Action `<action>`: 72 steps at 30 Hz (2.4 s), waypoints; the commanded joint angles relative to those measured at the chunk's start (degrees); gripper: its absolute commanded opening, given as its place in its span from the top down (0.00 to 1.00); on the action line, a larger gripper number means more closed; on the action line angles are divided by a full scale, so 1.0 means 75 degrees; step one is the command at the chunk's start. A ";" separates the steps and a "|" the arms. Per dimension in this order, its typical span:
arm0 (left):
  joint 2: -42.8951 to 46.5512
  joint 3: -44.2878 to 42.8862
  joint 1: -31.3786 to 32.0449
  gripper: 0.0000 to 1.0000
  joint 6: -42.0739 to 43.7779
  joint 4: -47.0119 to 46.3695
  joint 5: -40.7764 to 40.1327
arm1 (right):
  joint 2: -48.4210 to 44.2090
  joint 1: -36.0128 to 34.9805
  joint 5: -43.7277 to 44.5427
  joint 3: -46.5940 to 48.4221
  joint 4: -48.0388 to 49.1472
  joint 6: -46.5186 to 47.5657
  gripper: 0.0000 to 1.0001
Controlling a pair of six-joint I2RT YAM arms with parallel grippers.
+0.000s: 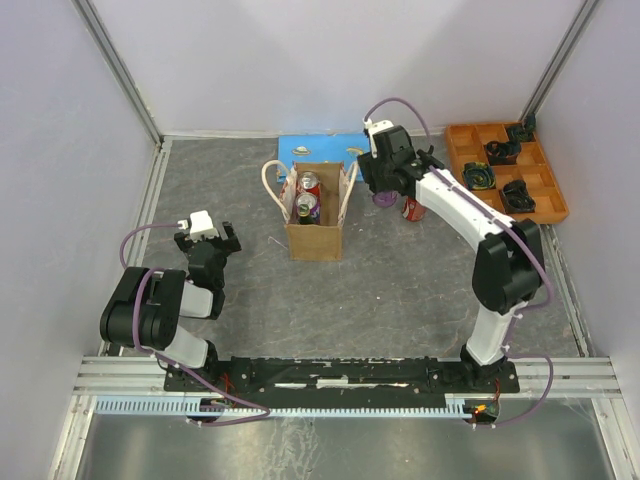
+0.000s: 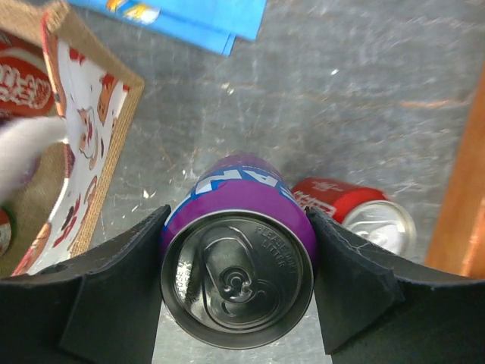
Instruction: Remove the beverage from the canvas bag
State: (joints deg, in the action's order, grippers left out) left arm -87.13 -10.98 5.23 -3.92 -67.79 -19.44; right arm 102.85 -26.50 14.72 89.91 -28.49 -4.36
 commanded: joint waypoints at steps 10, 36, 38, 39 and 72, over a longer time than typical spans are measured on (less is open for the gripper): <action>-0.0019 -0.0164 0.0008 0.01 0.0277 -0.0357 -0.0152 | 0.0743 0.0207 -0.0694 0.0221 0.0392 -0.0618 1.00; -0.0019 -0.0159 0.0008 0.01 0.0277 -0.0353 -0.0154 | 0.1197 0.0380 -0.0689 -0.0495 0.1189 -0.1135 0.54; -0.0025 -0.0164 0.0009 0.01 0.0277 -0.0360 -0.0150 | 0.1166 0.0375 -0.0685 -0.0506 0.1174 -0.1150 0.38; -0.0024 -0.0164 0.0016 0.01 0.0273 -0.0353 -0.0151 | 0.1150 0.0372 -0.0682 -0.0508 0.1162 -0.1144 0.33; -0.0019 -0.0164 0.0011 0.01 0.0274 -0.0352 -0.0157 | -0.1581 -0.0646 -0.0567 0.1311 0.1491 -0.0262 0.16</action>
State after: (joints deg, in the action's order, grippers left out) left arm -87.26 -10.98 5.23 -3.90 -67.79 -19.44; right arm 90.15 -27.42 14.41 95.29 -18.22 -8.19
